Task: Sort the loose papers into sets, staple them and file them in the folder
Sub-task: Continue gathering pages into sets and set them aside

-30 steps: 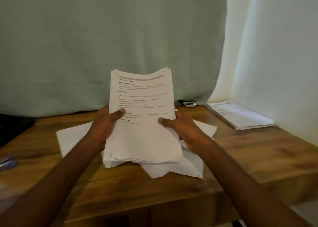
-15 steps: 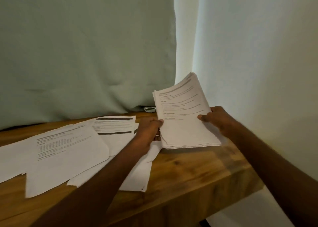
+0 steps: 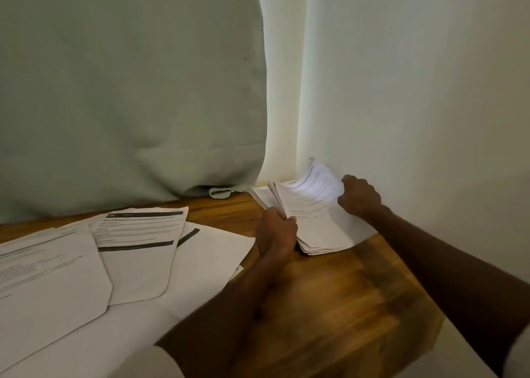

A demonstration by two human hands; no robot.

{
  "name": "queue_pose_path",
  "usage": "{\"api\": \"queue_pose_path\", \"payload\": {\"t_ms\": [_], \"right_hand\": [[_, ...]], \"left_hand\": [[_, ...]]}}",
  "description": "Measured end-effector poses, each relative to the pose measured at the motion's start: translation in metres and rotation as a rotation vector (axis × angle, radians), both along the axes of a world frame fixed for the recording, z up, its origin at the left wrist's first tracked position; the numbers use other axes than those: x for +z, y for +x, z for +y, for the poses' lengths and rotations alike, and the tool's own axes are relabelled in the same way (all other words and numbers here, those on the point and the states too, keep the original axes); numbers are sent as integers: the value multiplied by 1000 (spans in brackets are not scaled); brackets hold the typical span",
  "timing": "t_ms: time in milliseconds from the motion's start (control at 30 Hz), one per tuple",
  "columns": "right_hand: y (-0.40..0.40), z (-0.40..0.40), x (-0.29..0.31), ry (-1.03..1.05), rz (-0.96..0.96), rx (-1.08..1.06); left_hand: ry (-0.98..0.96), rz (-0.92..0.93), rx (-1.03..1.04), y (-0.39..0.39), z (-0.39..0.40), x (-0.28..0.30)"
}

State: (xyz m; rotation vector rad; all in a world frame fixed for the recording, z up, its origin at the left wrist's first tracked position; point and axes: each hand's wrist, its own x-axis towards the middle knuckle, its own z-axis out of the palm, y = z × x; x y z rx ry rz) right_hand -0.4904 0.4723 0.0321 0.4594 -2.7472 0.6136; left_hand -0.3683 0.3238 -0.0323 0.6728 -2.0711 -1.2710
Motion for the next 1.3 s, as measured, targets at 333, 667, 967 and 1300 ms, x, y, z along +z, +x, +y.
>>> {"api": "queue_pose_path", "payload": {"t_ms": [333, 667, 967, 1300], "right_hand": [[-44, -21, -11, 169, -46, 37], [-51, -40, -37, 299, 85, 62], [-56, -48, -54, 399, 341, 38], [60, -71, -47, -512, 241, 300]], "left_hand": [[-215, -108, 56, -14, 2, -13], [-256, -156, 69, -14, 3, -9], [-224, -127, 47, -21, 1, -17], [8, 279, 179, 4, -14, 24]]}}
